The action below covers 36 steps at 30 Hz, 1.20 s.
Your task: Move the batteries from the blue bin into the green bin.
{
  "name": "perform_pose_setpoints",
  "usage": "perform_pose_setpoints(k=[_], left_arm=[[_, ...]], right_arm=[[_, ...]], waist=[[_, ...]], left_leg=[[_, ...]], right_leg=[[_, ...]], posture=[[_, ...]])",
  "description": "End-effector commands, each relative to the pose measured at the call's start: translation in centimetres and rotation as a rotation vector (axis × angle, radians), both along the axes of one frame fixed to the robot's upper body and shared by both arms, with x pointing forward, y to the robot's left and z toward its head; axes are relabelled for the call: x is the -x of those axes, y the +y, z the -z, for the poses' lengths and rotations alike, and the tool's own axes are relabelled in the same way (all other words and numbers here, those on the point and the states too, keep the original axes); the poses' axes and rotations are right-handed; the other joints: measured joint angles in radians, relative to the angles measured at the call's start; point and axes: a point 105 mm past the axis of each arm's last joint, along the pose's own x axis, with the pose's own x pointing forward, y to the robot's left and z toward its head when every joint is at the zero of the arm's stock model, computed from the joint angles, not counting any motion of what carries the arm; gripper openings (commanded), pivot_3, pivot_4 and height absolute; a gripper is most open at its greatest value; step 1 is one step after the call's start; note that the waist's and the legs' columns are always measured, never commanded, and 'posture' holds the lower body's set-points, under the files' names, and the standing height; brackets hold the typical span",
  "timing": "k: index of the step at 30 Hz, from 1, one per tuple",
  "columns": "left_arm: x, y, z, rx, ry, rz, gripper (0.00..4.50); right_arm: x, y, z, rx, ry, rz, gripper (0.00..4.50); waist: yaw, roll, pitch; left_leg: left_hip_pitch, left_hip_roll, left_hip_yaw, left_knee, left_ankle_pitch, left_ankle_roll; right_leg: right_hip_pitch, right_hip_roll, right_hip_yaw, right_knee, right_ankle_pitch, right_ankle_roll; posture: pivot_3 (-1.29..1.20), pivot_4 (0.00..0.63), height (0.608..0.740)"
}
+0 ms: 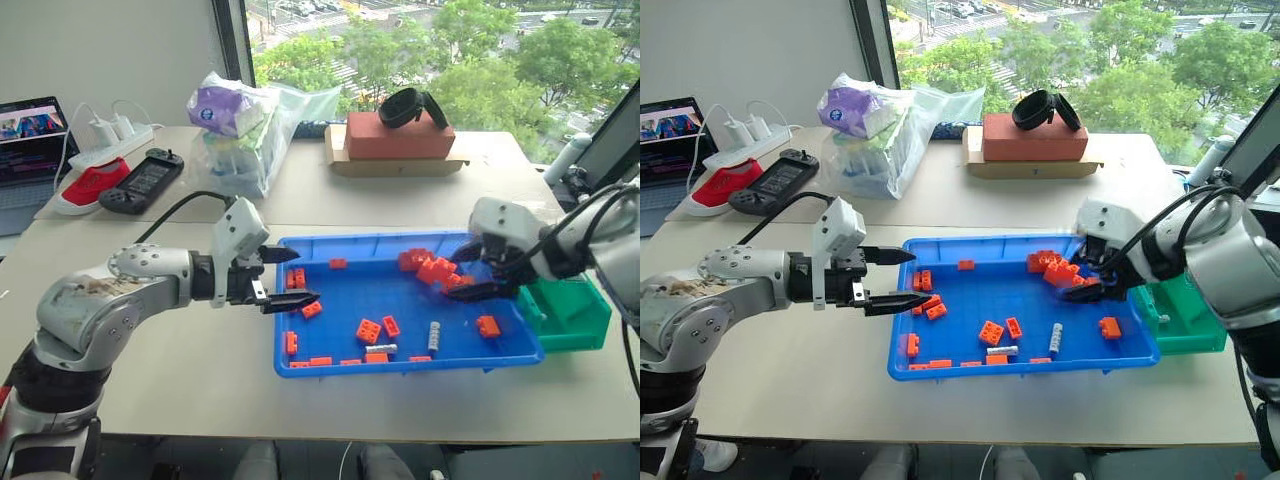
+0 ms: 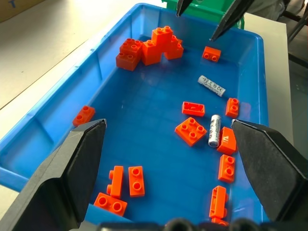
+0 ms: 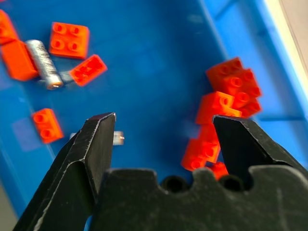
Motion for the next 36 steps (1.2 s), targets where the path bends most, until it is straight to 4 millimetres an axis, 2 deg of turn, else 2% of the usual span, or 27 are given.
perform_pose_setpoints(k=[1,4,7,14,17,21,26,27,31,34,36], left_arm=[[0.1,-0.2,-0.9,0.001,-0.046,0.018,4.50],[0.1,-0.1,-0.9,-0.003,-0.048,0.013,4.50],[-0.1,0.0,-0.9,-0.008,-0.059,-0.002,4.50],[-0.1,0.0,-0.9,-0.010,-0.062,-0.008,4.50],[-0.2,0.1,-0.8,-0.016,-0.064,-0.017,4.50],[-0.2,0.2,-0.8,-0.016,-0.061,-0.019,4.50],[-0.2,0.2,-0.8,-0.016,-0.061,-0.021,4.50],[-0.2,0.2,-0.8,-0.016,-0.060,-0.020,4.50],[-0.2,0.2,-0.8,-0.017,-0.059,-0.017,4.50],[-0.2,0.1,-0.8,-0.014,-0.060,-0.015,4.50],[-0.2,0.1,-0.9,-0.014,-0.062,-0.015,4.50]], right_arm=[[1.7,0.1,0.8,0.022,0.067,0.009,3.78],[2.0,-0.4,2.8,0.043,0.176,0.129,3.78],[1.2,-1.4,4.5,0.067,0.234,0.305,3.78],[-0.9,-1.6,5.6,0.018,0.265,0.486,3.78],[-1.0,-1.4,6.3,0.024,0.283,0.513,3.78],[0.0,0.0,6.7,0.008,0.337,0.471,3.78],[0.8,-0.1,7.4,0.049,0.350,0.466,3.78],[0.9,0.0,7.5,0.049,0.351,0.461,3.28],[0.9,-0.1,7.8,0.063,0.340,0.460,2.20],[0.9,-0.4,8.2,0.079,0.332,0.464,0.94],[0.7,-0.4,8.5,0.084,0.323,0.454,0.36]], waist=[[0.005,0.000,0.000],[0.006,0.000,0.000],[0.006,0.000,0.000],[0.006,0.000,0.000],[0.009,0.000,0.000],[0.009,0.000,0.000],[0.009,0.000,0.000],[0.010,0.000,0.000],[0.008,0.000,0.000],[0.009,0.000,0.000],[0.009,0.000,0.000]], left_leg=[[0.000,0.000,0.000,0.000,0.000,0.000],[0.000,0.000,0.000,0.002,0.001,0.000],[0.000,0.000,0.000,0.002,0.001,0.000],[0.000,0.000,0.000,0.001,0.001,0.000],[0.000,0.000,0.000,0.001,0.001,0.000],[0.000,0.000,0.000,0.001,0.001,0.000],[0.000,0.000,0.000,0.000,0.001,0.000],[0.000,0.000,0.000,0.000,0.001,0.000],[0.000,0.000,0.000,0.000,0.001,0.000],[0.000,0.000,0.000,0.000,0.001,0.000],[0.000,0.000,0.000,0.000,0.001,0.000]], right_leg=[[0.000,0.000,0.000,0.000,0.000,0.000],[0.000,0.000,0.000,0.000,0.000,0.000],[0.000,0.000,0.000,0.001,0.000,0.000],[0.000,0.000,0.000,0.001,0.000,0.000],[0.000,0.000,0.000,0.001,0.000,0.000],[0.000,0.000,0.000,0.001,0.000,0.000],[0.000,0.000,0.000,0.001,0.000,0.000],[0.000,0.000,0.000,0.000,0.000,0.000],[0.000,0.000,0.000,0.000,0.000,0.000],[0.000,0.000,0.000,0.000,0.000,0.000],[0.000,0.000,0.000,0.000,0.000,0.000]], posture=[[0.00,0.150,0.740],[0.00,0.150,0.740],[0.00,0.150,0.740],[0.00,0.150,0.740],[0.00,0.150,0.740],[0.00,0.150,0.740],[0.00,0.150,0.740],[0.00,0.150,0.740],[0.00,0.150,0.740],[0.00,0.150,0.740],[0.00,0.150,0.740]])
